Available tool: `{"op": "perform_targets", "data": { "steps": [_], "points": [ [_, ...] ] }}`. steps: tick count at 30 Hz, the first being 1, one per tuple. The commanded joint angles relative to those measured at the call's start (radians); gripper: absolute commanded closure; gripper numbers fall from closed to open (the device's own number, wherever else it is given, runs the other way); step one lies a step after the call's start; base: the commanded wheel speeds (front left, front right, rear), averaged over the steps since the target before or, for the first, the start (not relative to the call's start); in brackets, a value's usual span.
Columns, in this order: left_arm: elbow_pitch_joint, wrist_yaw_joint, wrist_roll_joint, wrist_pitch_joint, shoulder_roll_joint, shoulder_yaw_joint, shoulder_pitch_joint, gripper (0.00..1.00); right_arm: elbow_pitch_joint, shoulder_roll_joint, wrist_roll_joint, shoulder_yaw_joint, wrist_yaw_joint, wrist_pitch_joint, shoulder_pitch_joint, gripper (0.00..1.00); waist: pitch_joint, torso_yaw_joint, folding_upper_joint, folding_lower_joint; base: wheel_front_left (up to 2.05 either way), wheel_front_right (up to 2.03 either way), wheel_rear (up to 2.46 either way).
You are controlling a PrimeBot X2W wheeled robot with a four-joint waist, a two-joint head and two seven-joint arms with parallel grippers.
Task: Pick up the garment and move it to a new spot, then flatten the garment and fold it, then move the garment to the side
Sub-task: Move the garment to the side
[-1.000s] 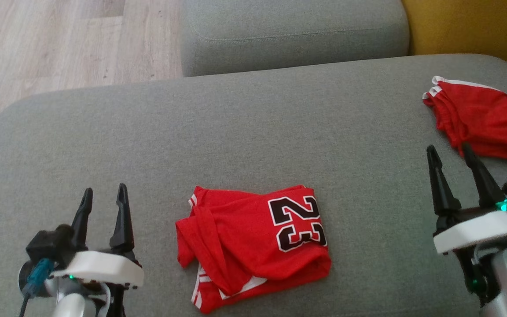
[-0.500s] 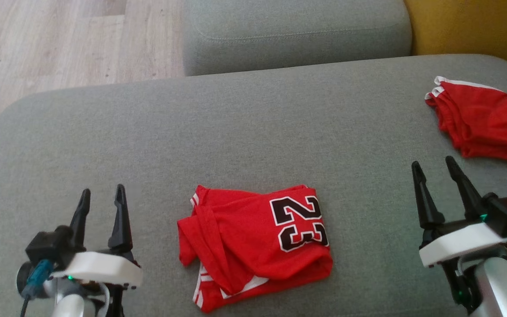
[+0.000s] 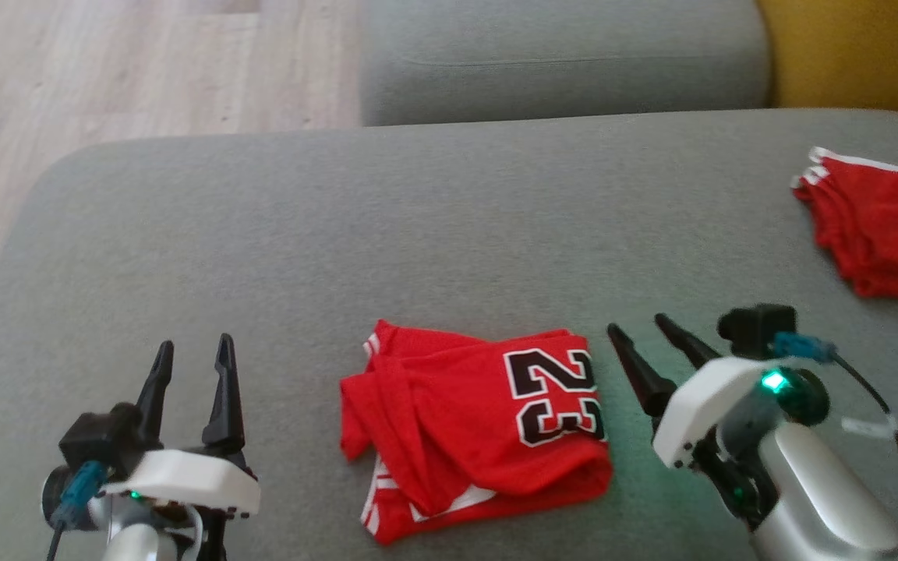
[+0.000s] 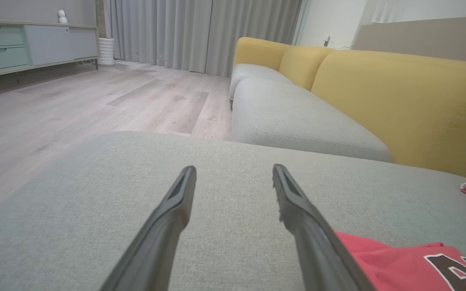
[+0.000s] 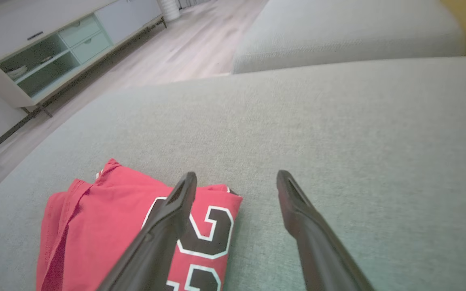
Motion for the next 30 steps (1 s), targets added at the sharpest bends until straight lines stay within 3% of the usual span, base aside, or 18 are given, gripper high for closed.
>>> {"op": "perform_targets", "data": {
  "steps": [1,6,11,18,23,25,26,30],
  "points": [
    [-0.029,-0.003,0.011,-0.012,0.003,0.031,-0.06,0.0,-0.006,0.011,0.025,0.017,-0.001,0.026,-0.045,0.0,0.0,0.024,0.0,0.0,0.0,0.0,0.0],
    [-0.023,-0.004,0.017,-0.012,0.0,0.027,-0.058,0.0,0.116,0.038,0.097,0.005,-0.001,0.17,-0.076,0.0,-0.002,0.07,0.0,0.0,0.0,0.0,0.0],
    [-0.021,-0.008,0.025,-0.012,-0.002,0.03,-0.058,0.0,0.211,0.055,0.124,-0.03,-0.001,0.247,-0.094,0.0,0.003,0.103,0.0,0.0,0.0,0.0,0.0],
    [-0.017,-0.012,0.03,-0.012,-0.003,0.025,-0.065,0.0,0.244,0.084,0.251,-0.041,-0.001,0.332,-0.1,0.0,0.021,0.129,0.0,0.0,0.0,0.0,0.0],
    [-0.01,-0.014,0.033,-0.012,-0.004,0.02,-0.072,0.0,0.234,0.08,0.317,-0.017,-0.001,0.321,-0.104,0.0,0.027,0.143,0.0,0.0,0.0,0.0,0.0],
    [-0.007,-0.014,0.033,-0.012,-0.004,0.019,-0.074,0.0,0.224,0.069,0.327,-0.001,-0.001,0.286,-0.11,0.72,0.026,0.144,0.0,0.0,0.0,0.0,0.0],
    [-0.006,-0.013,0.034,-0.012,-0.004,0.02,-0.074,0.0,0.22,0.061,0.324,0.008,-0.001,0.264,-0.116,1.0,0.024,0.142,0.0,0.0,0.0,0.0,0.0],
    [-0.002,-0.017,0.035,-0.012,-0.004,0.023,-0.075,0.0,0.205,0.028,0.318,0.035,-0.001,0.182,-0.154,1.0,0.015,0.116,0.0,0.0,0.0,0.0,0.0]
  ]
}}
